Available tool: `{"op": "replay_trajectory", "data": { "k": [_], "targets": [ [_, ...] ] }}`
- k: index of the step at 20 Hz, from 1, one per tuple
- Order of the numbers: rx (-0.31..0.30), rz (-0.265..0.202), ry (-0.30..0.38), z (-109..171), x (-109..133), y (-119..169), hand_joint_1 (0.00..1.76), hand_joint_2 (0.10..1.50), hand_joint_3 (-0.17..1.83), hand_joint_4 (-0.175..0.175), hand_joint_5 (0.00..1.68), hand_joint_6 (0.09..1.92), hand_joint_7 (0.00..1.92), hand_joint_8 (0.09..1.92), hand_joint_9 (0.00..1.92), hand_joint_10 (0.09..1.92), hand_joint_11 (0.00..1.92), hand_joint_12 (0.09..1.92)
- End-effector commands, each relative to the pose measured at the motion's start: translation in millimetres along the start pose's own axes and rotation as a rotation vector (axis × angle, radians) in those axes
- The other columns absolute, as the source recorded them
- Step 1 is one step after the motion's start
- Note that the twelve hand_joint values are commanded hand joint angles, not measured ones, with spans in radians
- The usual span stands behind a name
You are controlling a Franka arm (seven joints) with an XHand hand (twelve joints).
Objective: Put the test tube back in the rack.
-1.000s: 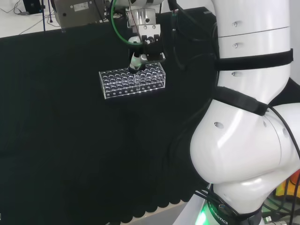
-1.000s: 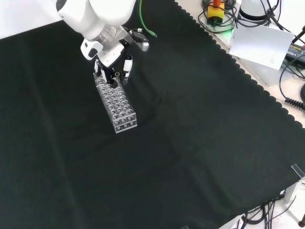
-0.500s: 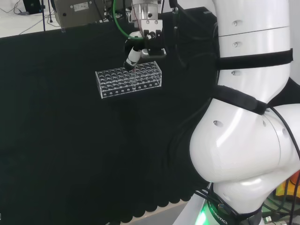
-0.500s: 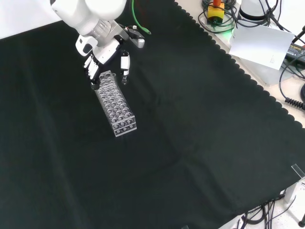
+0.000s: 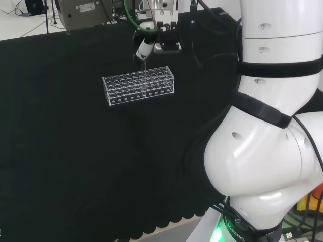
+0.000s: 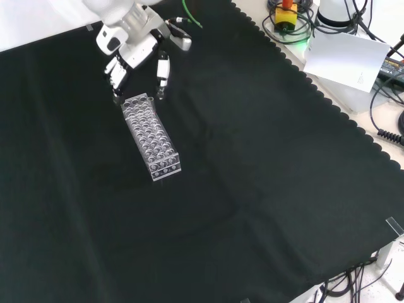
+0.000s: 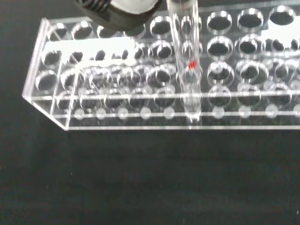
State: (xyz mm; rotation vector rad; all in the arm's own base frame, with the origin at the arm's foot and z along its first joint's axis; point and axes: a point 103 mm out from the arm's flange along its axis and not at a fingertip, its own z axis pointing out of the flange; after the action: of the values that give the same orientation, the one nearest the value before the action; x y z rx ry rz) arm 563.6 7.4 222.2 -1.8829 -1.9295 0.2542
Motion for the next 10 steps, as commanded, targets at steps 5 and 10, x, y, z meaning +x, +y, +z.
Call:
{"op": "replay_trajectory", "data": {
  "k": [5, 10],
  "targets": [
    [-0.200, -0.046, -0.030, -80, 6, -40, 0.94, 0.88, -0.17, 0.013, 0.24, 0.57, 0.20, 0.93, 0.28, 0.97, 0.03, 1.58],
    [-0.242, -0.049, -0.048, -106, 11, -62, 0.94, 0.88, -0.17, 0.014, 0.23, 0.56, 0.20, 0.92, 0.27, 0.97, 0.03, 1.59]
  ]
}}
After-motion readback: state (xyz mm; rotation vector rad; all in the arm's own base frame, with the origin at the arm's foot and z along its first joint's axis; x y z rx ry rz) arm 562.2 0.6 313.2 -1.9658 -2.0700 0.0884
